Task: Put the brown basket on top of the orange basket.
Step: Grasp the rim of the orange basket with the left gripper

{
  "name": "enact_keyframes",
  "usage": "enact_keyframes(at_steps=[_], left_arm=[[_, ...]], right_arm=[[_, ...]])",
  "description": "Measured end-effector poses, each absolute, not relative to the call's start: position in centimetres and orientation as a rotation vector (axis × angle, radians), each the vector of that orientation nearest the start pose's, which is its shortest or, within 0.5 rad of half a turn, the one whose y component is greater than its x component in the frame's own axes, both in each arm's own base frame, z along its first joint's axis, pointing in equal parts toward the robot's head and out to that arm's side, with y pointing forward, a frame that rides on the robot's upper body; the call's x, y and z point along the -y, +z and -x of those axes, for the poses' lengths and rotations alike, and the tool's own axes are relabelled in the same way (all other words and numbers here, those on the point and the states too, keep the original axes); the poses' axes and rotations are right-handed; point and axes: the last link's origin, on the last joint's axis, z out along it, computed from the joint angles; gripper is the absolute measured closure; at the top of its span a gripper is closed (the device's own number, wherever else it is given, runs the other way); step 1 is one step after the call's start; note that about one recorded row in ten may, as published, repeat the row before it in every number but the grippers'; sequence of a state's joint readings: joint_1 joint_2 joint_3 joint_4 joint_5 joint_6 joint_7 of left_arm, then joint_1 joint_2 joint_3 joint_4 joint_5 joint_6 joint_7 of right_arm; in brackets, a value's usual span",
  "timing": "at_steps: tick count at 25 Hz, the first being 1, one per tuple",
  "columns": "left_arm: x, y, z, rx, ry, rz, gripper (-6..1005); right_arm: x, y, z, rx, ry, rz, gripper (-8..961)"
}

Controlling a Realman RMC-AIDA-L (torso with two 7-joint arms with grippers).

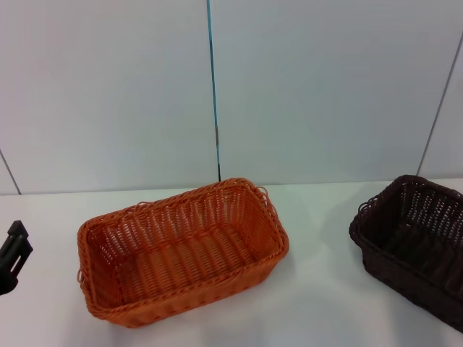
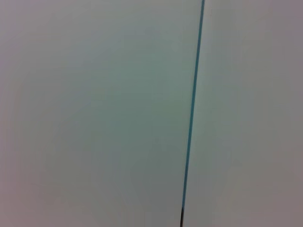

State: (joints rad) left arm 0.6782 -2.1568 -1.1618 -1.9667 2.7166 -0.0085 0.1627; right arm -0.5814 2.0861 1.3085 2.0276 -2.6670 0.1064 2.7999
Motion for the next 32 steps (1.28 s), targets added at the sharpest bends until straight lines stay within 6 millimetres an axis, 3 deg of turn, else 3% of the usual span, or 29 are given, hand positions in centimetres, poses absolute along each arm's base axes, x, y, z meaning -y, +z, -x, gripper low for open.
enact_keyframes(at_steps=[7,18,32], left_arm=[[-21.7,6.5,20.9,0.879,-0.628,1.468,309],[-22.5,5.3,19.6,0.861,-0.653,1.531,311],[-22.6,5.7,19.8,0.862,-0.636,1.531,313]], right_arm=[[-23.2,10.3,-21.1,-2.457,2.336,-1.047,36],[-24.3,7.1,-18.8,-2.644,2.112,-0.934,35],[-23.4,8.7,-20.0,-2.534,2.258,-0.966,36]])
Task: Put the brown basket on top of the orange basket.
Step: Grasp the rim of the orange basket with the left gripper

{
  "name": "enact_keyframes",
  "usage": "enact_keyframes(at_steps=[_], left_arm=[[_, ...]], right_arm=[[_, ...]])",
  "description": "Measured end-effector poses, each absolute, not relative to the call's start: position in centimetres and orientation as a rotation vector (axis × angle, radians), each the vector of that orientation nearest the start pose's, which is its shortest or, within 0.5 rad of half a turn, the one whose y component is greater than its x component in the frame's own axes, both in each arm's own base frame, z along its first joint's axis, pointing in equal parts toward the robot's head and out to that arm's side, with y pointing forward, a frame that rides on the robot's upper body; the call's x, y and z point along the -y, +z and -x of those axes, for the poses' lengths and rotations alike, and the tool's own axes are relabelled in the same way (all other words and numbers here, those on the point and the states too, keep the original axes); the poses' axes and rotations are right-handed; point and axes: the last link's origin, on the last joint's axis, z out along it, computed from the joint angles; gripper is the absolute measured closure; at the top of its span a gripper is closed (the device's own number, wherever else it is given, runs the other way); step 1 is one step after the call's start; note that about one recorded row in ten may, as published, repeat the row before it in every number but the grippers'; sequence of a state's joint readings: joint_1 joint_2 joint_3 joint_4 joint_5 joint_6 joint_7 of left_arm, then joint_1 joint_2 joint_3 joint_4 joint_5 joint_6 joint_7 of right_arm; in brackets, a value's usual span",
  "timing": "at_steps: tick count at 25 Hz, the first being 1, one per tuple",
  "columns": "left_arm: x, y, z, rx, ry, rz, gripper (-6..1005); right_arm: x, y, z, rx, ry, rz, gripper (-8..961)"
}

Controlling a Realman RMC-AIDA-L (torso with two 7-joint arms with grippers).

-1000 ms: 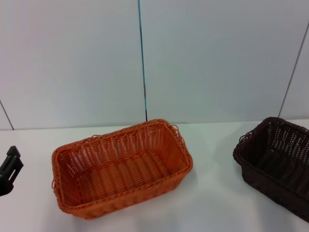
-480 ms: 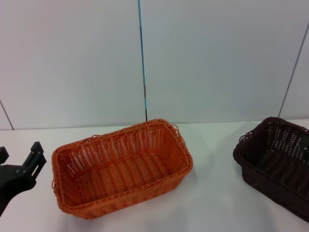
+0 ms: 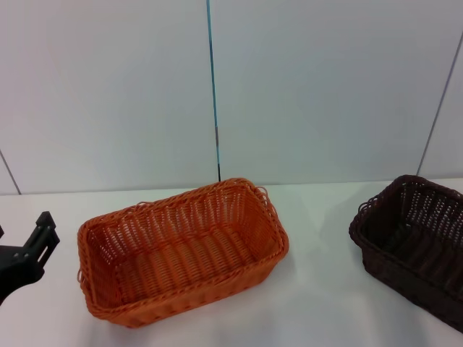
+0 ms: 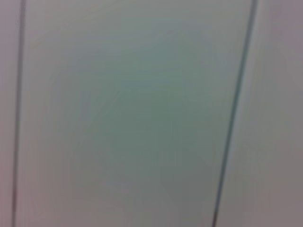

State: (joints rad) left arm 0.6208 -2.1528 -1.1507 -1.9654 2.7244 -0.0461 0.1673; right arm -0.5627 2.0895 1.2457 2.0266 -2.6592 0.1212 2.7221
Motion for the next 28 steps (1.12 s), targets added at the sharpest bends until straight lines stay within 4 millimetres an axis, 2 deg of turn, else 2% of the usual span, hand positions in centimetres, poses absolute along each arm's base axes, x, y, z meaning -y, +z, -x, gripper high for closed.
enact_keyframes(at_steps=[22,26,28], left_arm=[[-23.1,6.2,19.8,0.881,-0.627,1.541,313],[-23.7,6.1,20.0,0.904,-0.613,1.558,313],[-24.5,6.6,20.5,0.973,-0.608,1.558,313]], right_arm=[[-22.8,9.4,-21.4,-2.46,2.305,-1.054,35],[-22.8,9.1,-21.5,-2.469,2.296,-1.07,35],[-22.9,9.0,-21.4,-2.476,2.29,-1.07,35]])
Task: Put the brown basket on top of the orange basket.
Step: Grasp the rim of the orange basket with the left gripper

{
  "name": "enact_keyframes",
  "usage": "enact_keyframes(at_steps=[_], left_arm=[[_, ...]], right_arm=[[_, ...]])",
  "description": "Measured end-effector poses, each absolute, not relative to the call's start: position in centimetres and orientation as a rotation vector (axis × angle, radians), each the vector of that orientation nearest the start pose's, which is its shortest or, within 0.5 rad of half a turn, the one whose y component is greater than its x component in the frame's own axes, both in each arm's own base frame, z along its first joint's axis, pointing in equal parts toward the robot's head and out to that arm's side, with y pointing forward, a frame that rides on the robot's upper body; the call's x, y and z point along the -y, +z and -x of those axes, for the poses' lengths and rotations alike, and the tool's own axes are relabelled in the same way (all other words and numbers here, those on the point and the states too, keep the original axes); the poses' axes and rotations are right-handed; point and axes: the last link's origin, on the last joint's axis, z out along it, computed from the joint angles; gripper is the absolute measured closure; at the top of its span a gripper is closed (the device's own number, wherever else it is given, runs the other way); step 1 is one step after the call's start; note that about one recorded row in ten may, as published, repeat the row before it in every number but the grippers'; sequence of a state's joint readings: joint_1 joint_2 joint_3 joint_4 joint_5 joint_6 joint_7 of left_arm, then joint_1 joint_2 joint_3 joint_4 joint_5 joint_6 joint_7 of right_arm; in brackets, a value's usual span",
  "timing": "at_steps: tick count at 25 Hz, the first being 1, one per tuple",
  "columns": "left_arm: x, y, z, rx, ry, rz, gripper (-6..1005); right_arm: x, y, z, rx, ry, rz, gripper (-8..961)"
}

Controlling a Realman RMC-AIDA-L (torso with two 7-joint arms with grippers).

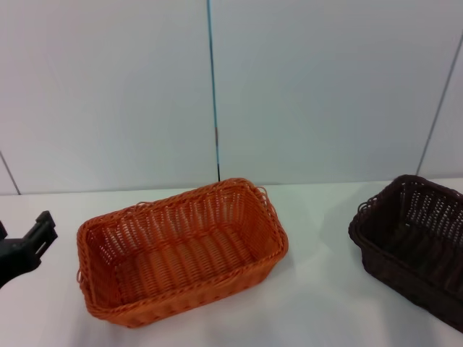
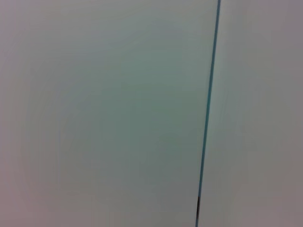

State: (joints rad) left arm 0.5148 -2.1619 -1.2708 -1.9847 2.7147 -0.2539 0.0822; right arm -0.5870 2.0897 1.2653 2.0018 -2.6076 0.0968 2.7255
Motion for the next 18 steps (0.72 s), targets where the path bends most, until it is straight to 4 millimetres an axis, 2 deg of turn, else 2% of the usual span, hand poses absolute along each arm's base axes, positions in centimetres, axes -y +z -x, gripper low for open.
enact_keyframes(at_steps=[4,7,12,18], left_arm=[[-27.1,8.4,22.0,1.171,-0.558,1.538,313],[-29.5,8.5,22.6,1.286,-0.436,1.587,312],[-33.1,8.4,22.6,1.331,-0.339,1.649,312],[-36.3,7.7,23.2,1.399,-0.222,1.722,313]], right_arm=[[-22.9,8.9,-21.6,-2.475,2.282,-1.076,35],[-22.9,8.7,-21.8,-2.472,2.275,-1.082,35],[-22.9,8.6,-21.8,-2.474,2.277,-1.077,35],[-22.9,8.6,-21.5,-2.481,2.289,-1.06,36]])
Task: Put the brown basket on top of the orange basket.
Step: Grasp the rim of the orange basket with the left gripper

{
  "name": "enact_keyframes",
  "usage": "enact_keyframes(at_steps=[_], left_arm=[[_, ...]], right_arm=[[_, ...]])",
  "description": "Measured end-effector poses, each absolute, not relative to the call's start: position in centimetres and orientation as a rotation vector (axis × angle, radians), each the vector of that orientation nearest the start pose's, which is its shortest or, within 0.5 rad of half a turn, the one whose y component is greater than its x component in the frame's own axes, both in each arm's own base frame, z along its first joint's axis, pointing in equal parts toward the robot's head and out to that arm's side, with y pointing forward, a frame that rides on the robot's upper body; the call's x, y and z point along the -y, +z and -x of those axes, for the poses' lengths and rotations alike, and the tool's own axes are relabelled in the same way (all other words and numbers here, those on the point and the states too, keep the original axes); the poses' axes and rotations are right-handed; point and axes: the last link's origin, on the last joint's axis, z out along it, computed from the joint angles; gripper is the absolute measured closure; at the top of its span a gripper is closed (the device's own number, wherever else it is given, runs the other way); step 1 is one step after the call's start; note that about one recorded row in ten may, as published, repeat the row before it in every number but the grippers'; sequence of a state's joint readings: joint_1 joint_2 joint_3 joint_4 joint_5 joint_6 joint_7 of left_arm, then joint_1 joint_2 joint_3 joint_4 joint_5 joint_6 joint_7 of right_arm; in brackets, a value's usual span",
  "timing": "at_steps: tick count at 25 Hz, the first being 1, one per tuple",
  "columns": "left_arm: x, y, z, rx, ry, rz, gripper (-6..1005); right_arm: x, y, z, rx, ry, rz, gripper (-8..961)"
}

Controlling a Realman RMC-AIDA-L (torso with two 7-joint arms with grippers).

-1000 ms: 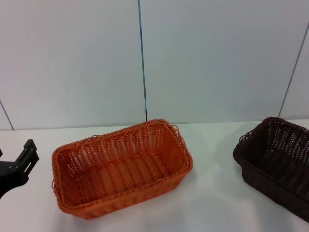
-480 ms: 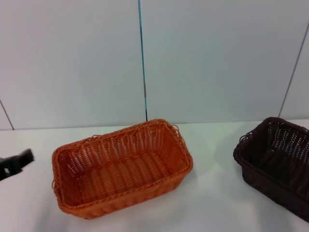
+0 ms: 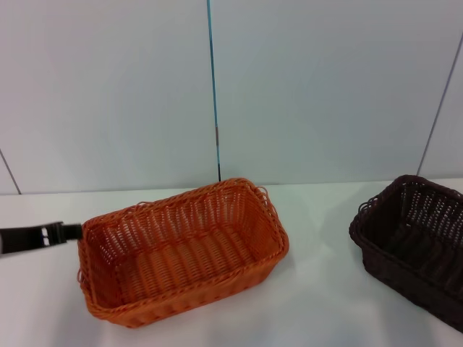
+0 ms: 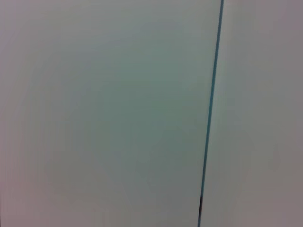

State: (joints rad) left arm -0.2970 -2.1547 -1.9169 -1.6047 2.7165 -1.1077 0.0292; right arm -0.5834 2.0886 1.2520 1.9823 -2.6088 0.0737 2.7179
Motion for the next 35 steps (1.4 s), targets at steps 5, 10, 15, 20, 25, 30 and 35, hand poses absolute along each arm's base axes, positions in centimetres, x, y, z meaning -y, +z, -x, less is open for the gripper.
enact_keyframes(at_steps=[5,10,15,20,25,30,35], left_arm=[[-38.6,6.1,25.4,1.51,-0.128,1.76,313],[-39.5,5.0,26.6,1.543,-0.101,1.767,313],[-40.3,4.1,28.0,1.579,-0.049,1.763,313],[-41.1,3.1,28.5,1.582,-0.02,1.772,312],[-41.8,2.2,28.6,1.585,0.003,1.782,312],[-42.2,1.7,28.4,1.577,0.0,1.786,312],[-42.5,1.2,28.3,1.578,0.008,1.793,312]], right_arm=[[-23.0,8.8,-21.3,-2.486,2.3,-1.043,36],[-23.0,8.9,-21.1,-2.487,2.308,-1.034,36],[-23.1,9.0,-20.8,-2.496,2.316,-1.02,36],[-23.3,9.0,-20.7,-2.503,2.317,-1.012,35],[-23.3,9.1,-20.6,-2.505,2.318,-1.009,35],[-23.3,9.1,-20.6,-2.506,2.318,-1.009,35],[-23.3,9.1,-20.6,-2.505,2.318,-1.01,36]])
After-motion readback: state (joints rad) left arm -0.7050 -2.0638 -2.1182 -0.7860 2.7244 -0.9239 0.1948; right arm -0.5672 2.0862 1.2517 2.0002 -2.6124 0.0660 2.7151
